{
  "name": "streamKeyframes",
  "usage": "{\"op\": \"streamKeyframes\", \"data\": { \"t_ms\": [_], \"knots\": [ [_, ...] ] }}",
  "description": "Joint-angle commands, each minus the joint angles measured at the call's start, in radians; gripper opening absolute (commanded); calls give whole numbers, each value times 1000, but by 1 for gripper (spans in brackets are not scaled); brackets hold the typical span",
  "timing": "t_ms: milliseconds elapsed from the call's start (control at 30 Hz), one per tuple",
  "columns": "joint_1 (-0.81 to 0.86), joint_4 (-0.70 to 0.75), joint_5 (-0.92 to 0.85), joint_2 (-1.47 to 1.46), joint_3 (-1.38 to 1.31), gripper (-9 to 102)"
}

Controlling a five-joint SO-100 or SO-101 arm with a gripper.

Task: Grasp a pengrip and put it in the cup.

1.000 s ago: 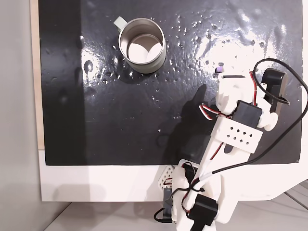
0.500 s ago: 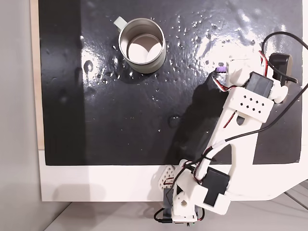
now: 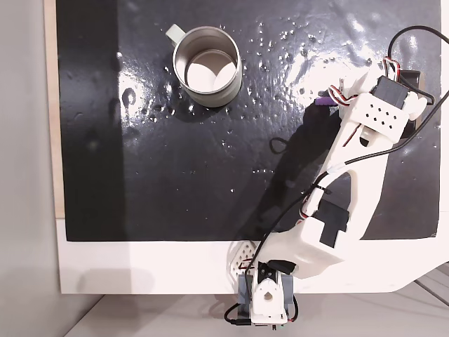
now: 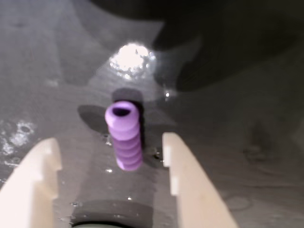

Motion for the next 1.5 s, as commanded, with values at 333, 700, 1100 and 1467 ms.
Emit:
{"op": "streamKeyframes", "data": {
  "t_ms": [333,700,1100,1467],
  "knots": [
    [-75,0,44,-71,-100,20],
    [-86,-12,38,-72,-44,5],
    [-63,109,49,26,-169,0],
    [-86,318,63,334,-371,0]
  ]
}}
